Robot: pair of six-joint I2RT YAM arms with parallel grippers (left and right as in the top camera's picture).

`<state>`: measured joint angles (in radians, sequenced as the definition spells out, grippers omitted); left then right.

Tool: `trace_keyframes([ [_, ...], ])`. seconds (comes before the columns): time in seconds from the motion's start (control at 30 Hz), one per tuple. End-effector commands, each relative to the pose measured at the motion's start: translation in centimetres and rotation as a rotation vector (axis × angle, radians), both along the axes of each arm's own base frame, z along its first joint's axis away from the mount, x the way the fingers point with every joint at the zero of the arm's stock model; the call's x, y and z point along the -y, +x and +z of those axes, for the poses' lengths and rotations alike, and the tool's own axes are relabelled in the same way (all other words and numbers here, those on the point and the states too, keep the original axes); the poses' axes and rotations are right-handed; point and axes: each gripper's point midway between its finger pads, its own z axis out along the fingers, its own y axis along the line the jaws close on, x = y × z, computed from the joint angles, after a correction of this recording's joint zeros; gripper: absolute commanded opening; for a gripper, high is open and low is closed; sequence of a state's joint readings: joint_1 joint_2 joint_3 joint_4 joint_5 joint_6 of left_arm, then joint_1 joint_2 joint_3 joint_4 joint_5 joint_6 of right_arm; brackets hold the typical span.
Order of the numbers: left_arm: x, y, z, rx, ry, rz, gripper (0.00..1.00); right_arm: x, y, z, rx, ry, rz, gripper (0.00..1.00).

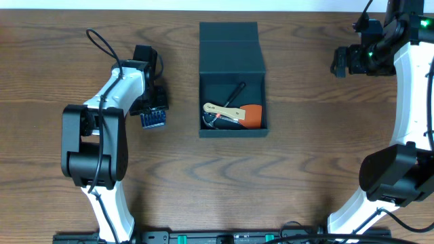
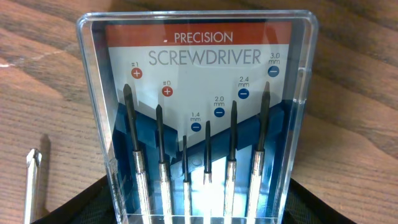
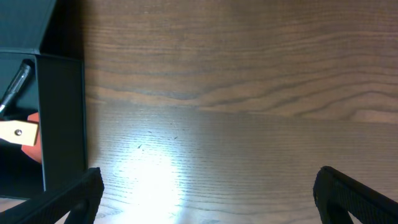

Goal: Pack container
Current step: 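Lower the left gripper and close it on the clear screwdriver case, then lift the screwdriver case and carry it right over the box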

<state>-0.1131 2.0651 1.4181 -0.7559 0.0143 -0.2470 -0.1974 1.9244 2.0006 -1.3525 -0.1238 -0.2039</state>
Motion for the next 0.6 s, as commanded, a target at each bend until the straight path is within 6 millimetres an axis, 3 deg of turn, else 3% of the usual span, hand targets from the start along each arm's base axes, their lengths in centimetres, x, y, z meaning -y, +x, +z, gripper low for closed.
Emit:
trace_keyframes([
  [0.0,-0.4,0.9,3.0,0.078,0.015,0.007,0.19,0.0,-0.1,-0.5,-0.014,0.011,0.012,0.99],
  [0.13,-0.3,1.5,6.7,0.171,0.003,0.008,0.06,-0.1,-0.3,-0.6,-0.022,0.013,0.012,0.99],
  [0.33,0.9,1.6,13.0,0.331,-0.019,-0.034,0.05,-0.1,-0.4,-0.6,-0.027,0.013,0.012,0.99],
  [0.47,6.4,0.4,17.2,0.433,-0.123,-0.339,0.05,-0.1,-0.4,-0.6,-0.027,0.013,0.012,0.99],
  [0.57,10.6,-1.2,19.7,0.506,-0.106,-0.621,0.05,-0.1,-0.4,-0.6,-0.028,0.014,0.011,0.99],
])
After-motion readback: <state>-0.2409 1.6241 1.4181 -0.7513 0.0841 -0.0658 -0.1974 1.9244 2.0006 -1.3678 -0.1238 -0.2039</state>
